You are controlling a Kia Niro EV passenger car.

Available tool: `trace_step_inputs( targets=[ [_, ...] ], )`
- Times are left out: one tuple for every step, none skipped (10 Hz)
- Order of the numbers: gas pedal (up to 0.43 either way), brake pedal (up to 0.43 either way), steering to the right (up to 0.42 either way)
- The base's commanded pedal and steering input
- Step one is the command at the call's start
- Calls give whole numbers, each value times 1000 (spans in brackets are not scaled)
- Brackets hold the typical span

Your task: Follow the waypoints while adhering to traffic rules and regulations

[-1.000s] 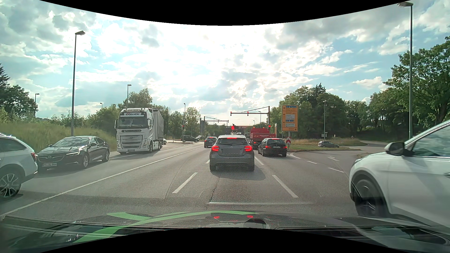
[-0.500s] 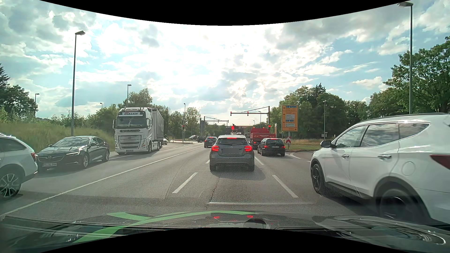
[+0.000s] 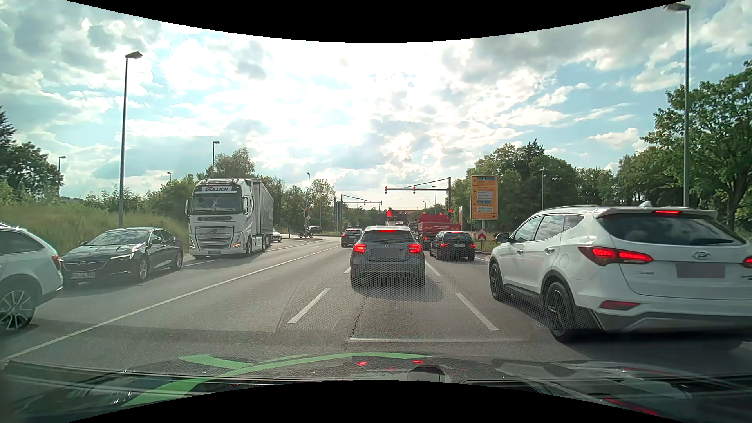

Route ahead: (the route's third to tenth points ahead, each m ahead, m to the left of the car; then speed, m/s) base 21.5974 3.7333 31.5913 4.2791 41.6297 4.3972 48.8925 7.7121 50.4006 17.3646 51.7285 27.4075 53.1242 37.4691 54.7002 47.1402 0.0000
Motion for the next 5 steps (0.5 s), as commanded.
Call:
trace_step_inputs(
  targets=[
    [0,549,-8],
    [0,549,-8],
    [0,549,-8],
    [0,549,-8],
    [0,549,-8]
  ],
)
